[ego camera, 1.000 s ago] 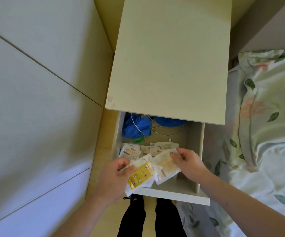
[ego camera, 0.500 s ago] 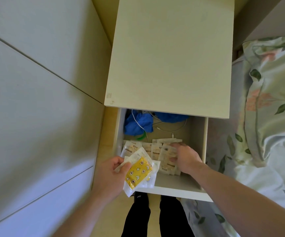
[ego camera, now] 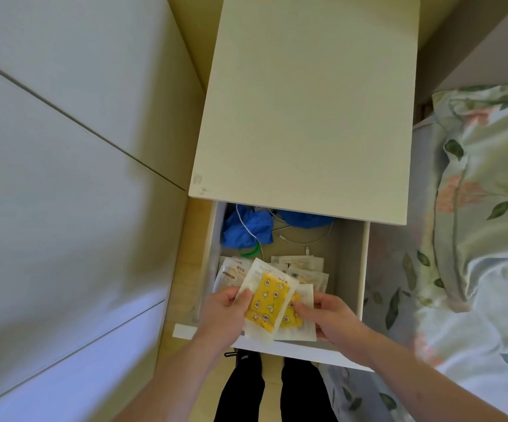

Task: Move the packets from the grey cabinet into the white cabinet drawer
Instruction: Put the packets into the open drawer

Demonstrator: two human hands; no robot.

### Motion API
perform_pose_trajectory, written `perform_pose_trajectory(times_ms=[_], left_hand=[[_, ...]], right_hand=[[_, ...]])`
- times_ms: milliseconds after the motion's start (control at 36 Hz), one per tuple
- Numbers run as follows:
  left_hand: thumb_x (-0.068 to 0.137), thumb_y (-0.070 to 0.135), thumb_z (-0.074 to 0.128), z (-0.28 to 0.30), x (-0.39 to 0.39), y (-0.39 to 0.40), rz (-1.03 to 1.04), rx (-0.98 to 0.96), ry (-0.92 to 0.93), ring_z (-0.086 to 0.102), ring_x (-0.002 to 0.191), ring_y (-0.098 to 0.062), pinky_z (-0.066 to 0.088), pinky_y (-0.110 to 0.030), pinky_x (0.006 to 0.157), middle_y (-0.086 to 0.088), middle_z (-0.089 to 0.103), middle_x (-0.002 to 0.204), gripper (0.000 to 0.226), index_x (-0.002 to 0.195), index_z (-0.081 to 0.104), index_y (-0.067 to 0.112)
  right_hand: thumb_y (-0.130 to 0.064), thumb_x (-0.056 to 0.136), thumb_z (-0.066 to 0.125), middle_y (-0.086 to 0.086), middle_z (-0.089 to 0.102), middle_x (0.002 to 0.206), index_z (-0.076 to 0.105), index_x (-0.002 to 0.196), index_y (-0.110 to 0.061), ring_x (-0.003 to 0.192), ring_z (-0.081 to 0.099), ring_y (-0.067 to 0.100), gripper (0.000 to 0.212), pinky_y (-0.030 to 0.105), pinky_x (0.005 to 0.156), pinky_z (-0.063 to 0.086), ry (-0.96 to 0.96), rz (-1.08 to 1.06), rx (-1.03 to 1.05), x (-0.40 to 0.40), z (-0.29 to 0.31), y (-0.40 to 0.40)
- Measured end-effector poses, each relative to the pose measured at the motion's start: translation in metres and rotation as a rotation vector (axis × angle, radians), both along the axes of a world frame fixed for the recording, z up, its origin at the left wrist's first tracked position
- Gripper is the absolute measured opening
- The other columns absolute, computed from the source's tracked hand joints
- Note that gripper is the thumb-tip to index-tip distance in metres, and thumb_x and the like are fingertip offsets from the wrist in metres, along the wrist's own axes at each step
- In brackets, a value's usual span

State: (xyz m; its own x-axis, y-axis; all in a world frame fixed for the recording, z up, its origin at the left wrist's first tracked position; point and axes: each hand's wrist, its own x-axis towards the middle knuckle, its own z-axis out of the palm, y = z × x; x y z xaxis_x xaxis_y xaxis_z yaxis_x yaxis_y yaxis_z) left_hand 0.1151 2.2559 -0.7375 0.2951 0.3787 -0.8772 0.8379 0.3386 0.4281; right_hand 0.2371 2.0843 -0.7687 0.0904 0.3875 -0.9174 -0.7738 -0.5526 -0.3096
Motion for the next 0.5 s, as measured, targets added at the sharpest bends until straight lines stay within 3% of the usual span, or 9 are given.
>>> perform_pose_trajectory(times_ms=[111,194,278,389,500], left_hand=[[0.104,0.036,0.05,-0.004,0.008,-0.002,-0.049,0.048,0.009,0.07,0.072,0.003,0.047,-0.009,0.051,0.013,0.076,0.087,0.028,0.096,0.076,0.029],[0.104,0.038,0.049,-0.012,0.012,0.003,-0.06,0.129,0.037,0.07,0.081,-0.005,0.046,-0.018,0.06,0.012,0.075,0.086,0.027,0.094,0.073,0.031],[0.105,0.033,0.049,-0.026,0.01,0.013,-0.072,0.211,0.077,0.07,0.083,-0.009,0.051,-0.024,0.064,0.007,0.074,0.093,0.02,0.098,0.068,0.031],[0.103,0.013,0.05,-0.047,0.007,0.024,-0.163,0.315,0.152,0.063,0.086,-0.017,0.043,-0.02,0.055,-0.007,0.068,0.108,0.008,0.105,0.058,0.016],[0.101,0.014,0.051,-0.061,0.004,0.026,-0.422,0.436,0.265,0.058,0.084,-0.021,0.041,-0.024,0.052,-0.009,0.068,0.109,0.005,0.104,0.054,0.017]], right_hand=[[-0.018,0.098,0.064,-0.003,0.079,0.099,0.072,0.111,-0.016,0.095,0.075,0.016,0.016,0.042,0.095,0.057,-0.129,0.016,-0.106,0.004,-0.005,0.002],[-0.024,0.098,0.065,-0.011,0.079,0.09,0.072,0.107,-0.022,0.087,0.075,0.009,0.012,0.028,0.082,0.058,-0.287,0.046,-0.196,0.01,-0.009,-0.001],[-0.026,0.1,0.06,-0.016,0.073,0.096,0.066,0.11,-0.028,0.088,0.069,0.003,0.012,0.016,0.068,0.052,-0.446,0.095,-0.229,0.019,-0.01,-0.006],[-0.026,0.105,0.048,-0.009,0.067,0.103,0.057,0.117,-0.03,0.087,0.061,0.001,0.015,0.014,0.062,0.046,-0.611,0.357,-0.24,0.032,-0.01,-0.012],[-0.018,0.105,0.047,-0.001,0.063,0.115,0.058,0.134,-0.024,0.092,0.059,0.011,0.032,0.019,0.07,0.049,-0.699,0.707,-0.273,0.042,-0.016,-0.006]])
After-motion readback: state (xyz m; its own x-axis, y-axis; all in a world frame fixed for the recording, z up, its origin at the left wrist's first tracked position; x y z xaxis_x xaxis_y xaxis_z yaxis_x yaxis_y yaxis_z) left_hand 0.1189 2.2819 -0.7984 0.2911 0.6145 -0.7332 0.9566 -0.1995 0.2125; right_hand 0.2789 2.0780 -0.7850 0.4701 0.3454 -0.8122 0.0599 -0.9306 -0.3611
